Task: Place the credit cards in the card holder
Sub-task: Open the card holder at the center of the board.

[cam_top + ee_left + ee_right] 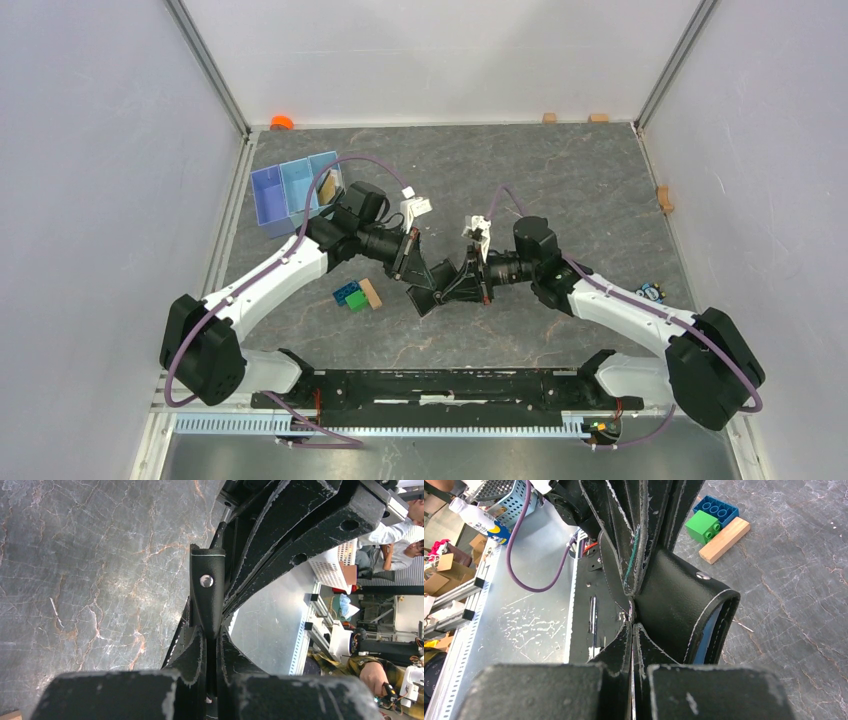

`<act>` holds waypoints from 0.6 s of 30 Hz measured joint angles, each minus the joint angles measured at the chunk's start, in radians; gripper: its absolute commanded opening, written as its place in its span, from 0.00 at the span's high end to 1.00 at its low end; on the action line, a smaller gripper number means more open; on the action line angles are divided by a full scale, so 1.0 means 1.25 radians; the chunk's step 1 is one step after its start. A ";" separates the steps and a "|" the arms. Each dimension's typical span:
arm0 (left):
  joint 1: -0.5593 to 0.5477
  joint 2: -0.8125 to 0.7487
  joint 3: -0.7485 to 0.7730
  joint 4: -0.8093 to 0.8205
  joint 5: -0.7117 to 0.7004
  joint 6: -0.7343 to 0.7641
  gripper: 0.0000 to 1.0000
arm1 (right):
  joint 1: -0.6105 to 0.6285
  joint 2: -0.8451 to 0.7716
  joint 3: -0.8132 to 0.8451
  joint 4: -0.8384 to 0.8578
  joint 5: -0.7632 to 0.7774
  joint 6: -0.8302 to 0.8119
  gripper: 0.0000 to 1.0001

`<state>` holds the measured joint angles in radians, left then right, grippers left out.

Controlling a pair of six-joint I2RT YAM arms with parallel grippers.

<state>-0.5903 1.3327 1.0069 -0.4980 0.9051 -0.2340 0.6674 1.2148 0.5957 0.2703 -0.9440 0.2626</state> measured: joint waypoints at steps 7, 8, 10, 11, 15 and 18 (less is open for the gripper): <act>0.000 0.000 0.000 -0.029 -0.004 0.000 0.98 | 0.023 0.003 0.000 -0.002 0.000 -0.026 1.00; 0.000 0.002 0.000 -0.036 -0.004 0.000 0.98 | 0.028 0.005 0.000 -0.003 0.000 -0.034 1.00; 0.000 0.006 0.000 -0.045 -0.005 0.000 0.98 | 0.040 0.008 0.005 -0.017 -0.001 -0.056 1.00; 0.000 0.012 0.001 -0.028 -0.008 -0.001 0.98 | 0.052 0.010 0.009 -0.026 -0.007 -0.067 1.00; 0.002 0.020 0.002 -0.009 -0.008 -0.001 0.98 | 0.102 0.016 0.041 -0.080 -0.022 -0.124 1.00; 0.005 0.026 0.002 0.025 -0.020 -0.001 0.98 | 0.132 0.017 0.067 -0.111 -0.042 -0.154 1.00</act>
<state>-0.5835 1.3647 1.0092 -0.4664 0.8806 -0.2356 0.8322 1.2362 0.6792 0.1310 -0.9966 0.0708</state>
